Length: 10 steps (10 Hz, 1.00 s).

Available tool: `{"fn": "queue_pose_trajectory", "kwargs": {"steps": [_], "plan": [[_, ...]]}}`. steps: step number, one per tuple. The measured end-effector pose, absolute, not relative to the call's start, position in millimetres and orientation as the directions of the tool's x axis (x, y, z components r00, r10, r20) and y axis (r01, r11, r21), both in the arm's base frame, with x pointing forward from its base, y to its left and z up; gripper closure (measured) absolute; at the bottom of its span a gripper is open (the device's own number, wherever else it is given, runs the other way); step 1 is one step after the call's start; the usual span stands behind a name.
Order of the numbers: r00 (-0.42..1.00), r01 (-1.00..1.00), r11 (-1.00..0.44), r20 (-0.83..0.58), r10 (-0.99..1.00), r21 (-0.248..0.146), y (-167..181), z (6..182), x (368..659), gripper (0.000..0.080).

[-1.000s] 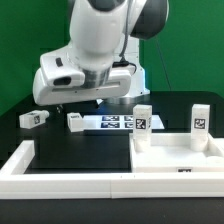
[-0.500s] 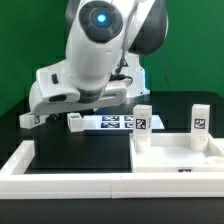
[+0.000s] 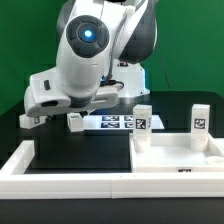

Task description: Assemble square table

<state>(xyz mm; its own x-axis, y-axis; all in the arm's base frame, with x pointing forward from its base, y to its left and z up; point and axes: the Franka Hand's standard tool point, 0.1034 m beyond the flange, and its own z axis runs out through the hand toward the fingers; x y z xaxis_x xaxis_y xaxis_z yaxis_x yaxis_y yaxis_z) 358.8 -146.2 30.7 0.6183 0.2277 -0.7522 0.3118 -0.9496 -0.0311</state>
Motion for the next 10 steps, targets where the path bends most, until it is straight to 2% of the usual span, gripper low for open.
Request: {"fn": "queue_pose_trajectory", "kwargs": {"steps": [3, 6, 8, 9, 10], "plan": [[0.595, 0.315, -0.949, -0.772, 0.225, -0.034, -128, 26.6, 352, 0.0151], [0.558, 0.334, -0.941, -0.792, 0.249, -0.06, -131, 11.8, 343, 0.0151], [0.558, 0.336, -0.94, -0.791, 0.251, -0.06, -130, 12.0, 343, 0.0151], [0.558, 0.336, -0.94, -0.791, 0.251, -0.061, -130, 11.9, 343, 0.0277], [0.558, 0.336, -0.94, -0.791, 0.251, -0.061, -130, 11.9, 343, 0.0277]]}}
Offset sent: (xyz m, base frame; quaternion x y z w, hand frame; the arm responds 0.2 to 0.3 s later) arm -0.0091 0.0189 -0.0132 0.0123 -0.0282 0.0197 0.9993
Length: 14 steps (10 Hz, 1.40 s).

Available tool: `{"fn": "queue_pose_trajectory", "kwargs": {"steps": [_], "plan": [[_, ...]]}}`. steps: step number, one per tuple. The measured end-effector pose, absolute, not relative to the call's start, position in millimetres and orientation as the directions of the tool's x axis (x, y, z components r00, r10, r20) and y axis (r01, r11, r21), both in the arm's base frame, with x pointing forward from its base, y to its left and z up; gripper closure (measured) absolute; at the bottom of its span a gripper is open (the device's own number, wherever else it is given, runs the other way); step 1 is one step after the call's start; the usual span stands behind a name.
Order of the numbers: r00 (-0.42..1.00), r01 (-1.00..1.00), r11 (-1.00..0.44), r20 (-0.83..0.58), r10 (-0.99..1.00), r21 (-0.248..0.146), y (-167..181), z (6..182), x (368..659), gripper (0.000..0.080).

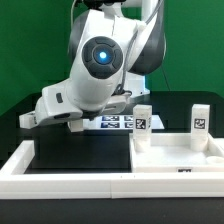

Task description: Assemble square table

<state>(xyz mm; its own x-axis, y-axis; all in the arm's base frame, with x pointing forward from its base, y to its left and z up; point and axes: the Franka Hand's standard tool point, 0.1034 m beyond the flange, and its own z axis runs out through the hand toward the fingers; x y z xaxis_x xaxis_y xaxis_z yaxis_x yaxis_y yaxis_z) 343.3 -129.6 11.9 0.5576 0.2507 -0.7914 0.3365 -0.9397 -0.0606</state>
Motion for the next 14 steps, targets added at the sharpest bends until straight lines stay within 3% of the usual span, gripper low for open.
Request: {"fn": "queue_pose_trajectory", "kwargs": {"steps": [1, 2, 8, 10, 12, 14], "plan": [[0.558, 0.336, -0.94, -0.791, 0.251, -0.061, -130, 11.9, 343, 0.042], [0.557, 0.336, -0.94, -0.792, 0.251, -0.061, -130, 11.8, 343, 0.0511], [0.554, 0.347, -0.935, -0.789, 0.267, -0.073, -129, 15.3, 347, 0.0511], [0.574, 0.374, -0.92, -0.751, 0.327, -0.114, -123, 65.1, 376, 0.051], [0.58, 0.334, -0.937, -0.761, 0.291, -0.104, -120, 112.5, 391, 0.0509], [0.651, 0.358, -0.928, -0.685, 0.326, -0.102, -123, 102.0, 400, 0.0509]]}}
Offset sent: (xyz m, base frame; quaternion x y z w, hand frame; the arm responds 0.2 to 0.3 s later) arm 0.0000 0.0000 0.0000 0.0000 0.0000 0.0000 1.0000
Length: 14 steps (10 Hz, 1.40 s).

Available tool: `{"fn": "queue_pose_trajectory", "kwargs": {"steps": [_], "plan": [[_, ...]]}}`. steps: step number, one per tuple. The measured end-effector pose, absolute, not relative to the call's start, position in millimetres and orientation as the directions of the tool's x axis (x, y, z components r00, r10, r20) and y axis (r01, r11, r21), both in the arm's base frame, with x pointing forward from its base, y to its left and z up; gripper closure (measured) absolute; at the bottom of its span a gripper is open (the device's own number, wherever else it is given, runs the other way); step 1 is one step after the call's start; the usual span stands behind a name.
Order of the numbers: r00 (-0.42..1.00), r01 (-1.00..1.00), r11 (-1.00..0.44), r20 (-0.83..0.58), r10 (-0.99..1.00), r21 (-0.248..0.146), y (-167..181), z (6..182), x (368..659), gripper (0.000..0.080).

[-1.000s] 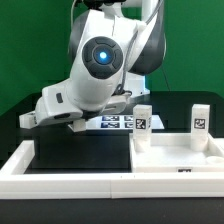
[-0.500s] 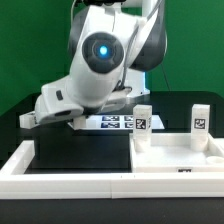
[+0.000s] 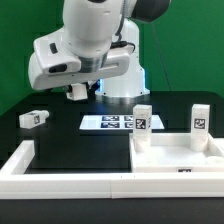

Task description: Assemble square table

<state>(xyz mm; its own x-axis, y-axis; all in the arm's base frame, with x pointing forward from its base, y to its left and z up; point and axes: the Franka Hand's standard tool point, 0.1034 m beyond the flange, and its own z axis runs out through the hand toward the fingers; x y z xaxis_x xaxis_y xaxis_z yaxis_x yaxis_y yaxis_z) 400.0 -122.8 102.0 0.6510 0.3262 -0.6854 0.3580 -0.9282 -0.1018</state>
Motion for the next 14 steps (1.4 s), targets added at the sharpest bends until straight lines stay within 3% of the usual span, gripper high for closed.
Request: {"fn": "queue_pose_trajectory", "kwargs": {"steps": [2, 5, 10, 14], "plan": [[0.719, 0.364, -0.926, -0.603, 0.345, -0.096, -122, 105.7, 405, 0.0509], [0.81, 0.41, -0.909, -0.429, 0.401, -0.076, -93, 155.2, 474, 0.0509], [0.898, 0.411, -0.911, -0.154, 0.412, -0.039, -99, 153.8, 483, 0.0509], [0.94, 0.324, -0.946, 0.114, 0.321, -0.006, -36, 176.6, 536, 0.0509]]}}
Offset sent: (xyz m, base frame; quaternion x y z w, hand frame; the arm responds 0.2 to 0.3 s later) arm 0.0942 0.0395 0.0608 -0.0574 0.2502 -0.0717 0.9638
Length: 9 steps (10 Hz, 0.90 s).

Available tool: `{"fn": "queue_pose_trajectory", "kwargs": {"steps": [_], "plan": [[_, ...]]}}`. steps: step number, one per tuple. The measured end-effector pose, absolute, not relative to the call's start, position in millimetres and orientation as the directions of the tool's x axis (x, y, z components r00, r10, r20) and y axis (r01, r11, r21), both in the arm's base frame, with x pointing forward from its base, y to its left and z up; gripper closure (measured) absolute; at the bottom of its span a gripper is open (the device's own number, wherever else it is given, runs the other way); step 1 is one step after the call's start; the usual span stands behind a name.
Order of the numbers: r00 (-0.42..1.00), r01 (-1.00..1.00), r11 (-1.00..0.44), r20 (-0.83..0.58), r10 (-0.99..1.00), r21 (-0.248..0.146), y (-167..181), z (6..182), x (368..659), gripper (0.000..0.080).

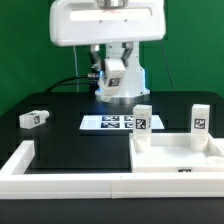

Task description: Assemble square table

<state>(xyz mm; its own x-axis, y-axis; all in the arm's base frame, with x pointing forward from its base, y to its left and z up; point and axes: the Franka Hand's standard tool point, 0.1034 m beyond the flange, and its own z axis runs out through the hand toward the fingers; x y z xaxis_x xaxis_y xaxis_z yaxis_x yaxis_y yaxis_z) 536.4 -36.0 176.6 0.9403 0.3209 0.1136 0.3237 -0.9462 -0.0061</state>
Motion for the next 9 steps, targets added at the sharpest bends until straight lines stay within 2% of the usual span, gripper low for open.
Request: {"fn": "queue_pose_trajectory", "kwargs": {"steps": [2, 3, 5, 6, 7, 8, 9], "plan": [[0.948, 0.22, -0.975, 0.241, 0.21, -0.015, -5, 186.9, 560, 0.0509], [0.933, 0.226, -0.974, 0.291, 0.212, -0.014, -6, 187.1, 562, 0.0508], [0.89, 0.223, -0.973, 0.395, 0.227, 0.056, -21, 186.7, 563, 0.0509], [0.859, 0.221, -0.969, 0.448, 0.247, 0.11, -32, 187.3, 560, 0.0509], [0.849, 0.215, -0.968, 0.464, 0.252, 0.133, -37, 186.6, 559, 0.0509], [0.858, 0.187, -0.976, 0.465, 0.218, 0.112, -30, 183.7, 559, 0.0509], [0.867, 0.149, -0.986, 0.469, 0.167, 0.075, -5, 173.6, 558, 0.0508]]}}
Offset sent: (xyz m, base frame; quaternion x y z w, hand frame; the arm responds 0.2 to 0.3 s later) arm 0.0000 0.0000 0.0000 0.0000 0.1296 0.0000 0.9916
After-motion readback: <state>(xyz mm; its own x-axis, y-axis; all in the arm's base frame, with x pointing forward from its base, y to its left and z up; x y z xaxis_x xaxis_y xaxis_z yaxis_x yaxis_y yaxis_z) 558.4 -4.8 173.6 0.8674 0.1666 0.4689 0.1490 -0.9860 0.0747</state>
